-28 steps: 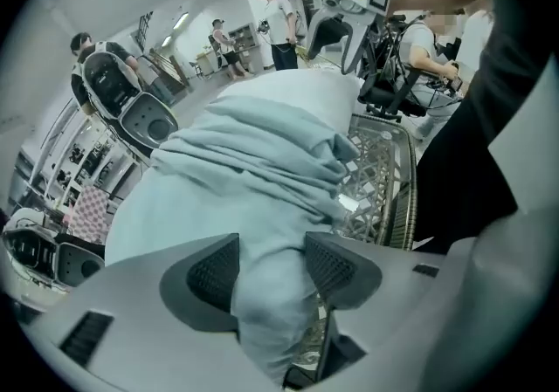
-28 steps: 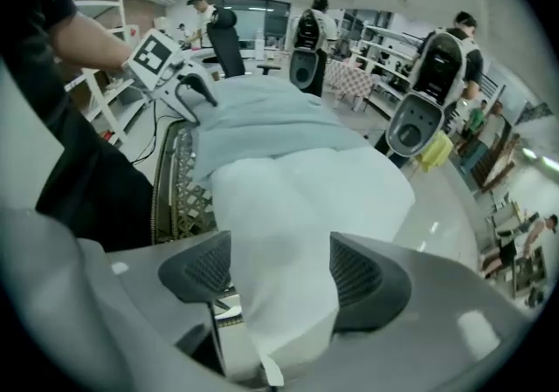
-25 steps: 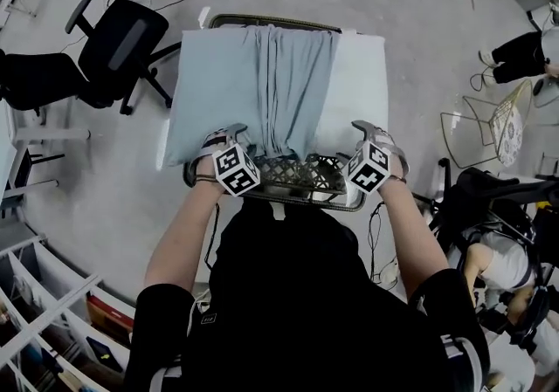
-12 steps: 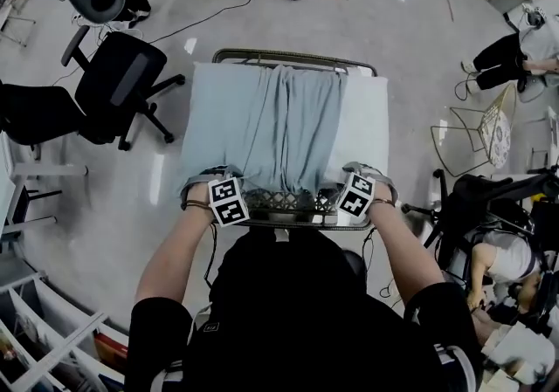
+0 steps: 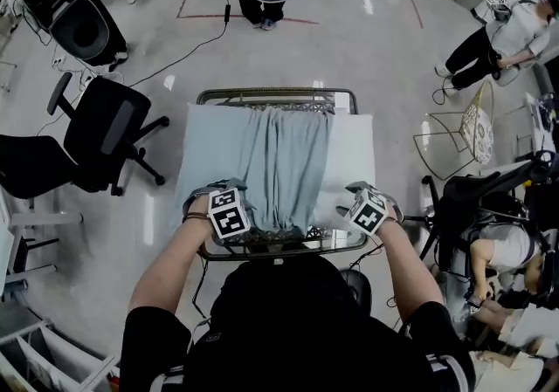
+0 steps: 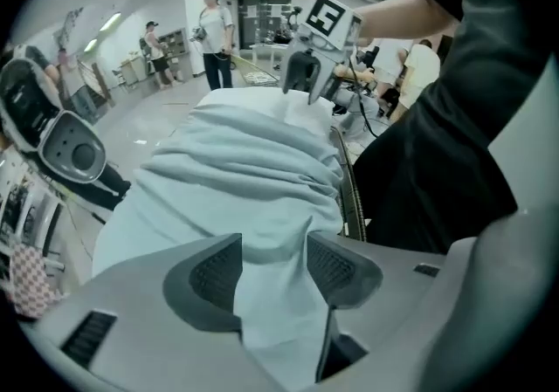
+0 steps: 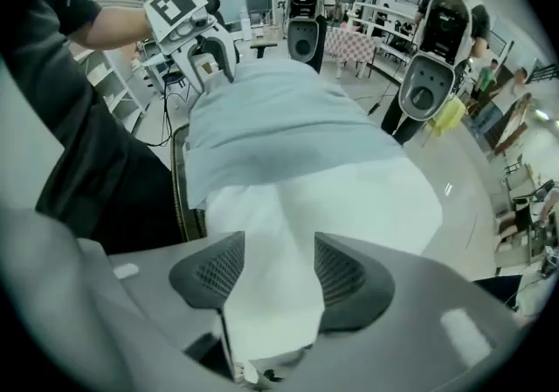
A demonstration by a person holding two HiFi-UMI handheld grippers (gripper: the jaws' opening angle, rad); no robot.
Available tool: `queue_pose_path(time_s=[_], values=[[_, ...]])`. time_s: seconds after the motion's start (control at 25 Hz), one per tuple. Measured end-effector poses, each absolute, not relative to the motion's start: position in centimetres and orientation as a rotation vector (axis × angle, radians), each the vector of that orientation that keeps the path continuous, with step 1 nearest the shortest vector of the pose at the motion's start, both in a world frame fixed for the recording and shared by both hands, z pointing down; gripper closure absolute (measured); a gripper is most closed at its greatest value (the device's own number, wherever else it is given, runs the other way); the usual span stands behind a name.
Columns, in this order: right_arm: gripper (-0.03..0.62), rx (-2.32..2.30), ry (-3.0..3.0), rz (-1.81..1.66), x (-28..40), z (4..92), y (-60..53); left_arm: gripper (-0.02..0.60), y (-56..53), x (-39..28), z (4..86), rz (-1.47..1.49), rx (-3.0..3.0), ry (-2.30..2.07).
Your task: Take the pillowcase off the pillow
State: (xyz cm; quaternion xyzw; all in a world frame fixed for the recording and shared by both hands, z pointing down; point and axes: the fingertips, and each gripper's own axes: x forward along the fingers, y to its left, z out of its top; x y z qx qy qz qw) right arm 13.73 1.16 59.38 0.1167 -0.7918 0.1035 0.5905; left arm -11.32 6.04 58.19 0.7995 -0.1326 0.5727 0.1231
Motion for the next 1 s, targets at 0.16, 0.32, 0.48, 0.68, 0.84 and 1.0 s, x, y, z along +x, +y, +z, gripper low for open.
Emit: queue_pose_path(time_s=[0.16, 0.32, 0.48, 0.68, 0.84, 1.0], values=[[0.333, 0.349, -1.865, 0.218, 15.0, 57.9, -4.9, 0.345, 3.9, -9.6, 56.3, 1.702, 2.351, -0.137], [0.332, 0.369, -1.881, 0.187, 15.8, 57.1, -10.0, 0.345, -3.0, -7.3, 52.8, 1.523, 2.430, -0.212], [0.313, 0.348, -1.917, 0.180, 15.0, 57.8, -14.3, 0.344, -11.6, -5.1, 52.8, 1.387, 2.462, -0.378], [0.242, 0.262, -1.932, 0.154, 13.1, 59.6, -19.9, 0.344, -18.8, -3.2, 57.0, 1.433, 2.410, -0.432], [0.192, 0.126, -1.917, 0.158, 11.4, 62.2, -21.8, 0.344, -20.9, -2.5, 60.9, 1.523, 2.379, -0.399], [0.136, -0.034, -1.872, 0.234, 10.7, 65.0, -21.4, 0.314, -21.3, -1.9, 63.4, 1.563, 2.322, -0.318]])
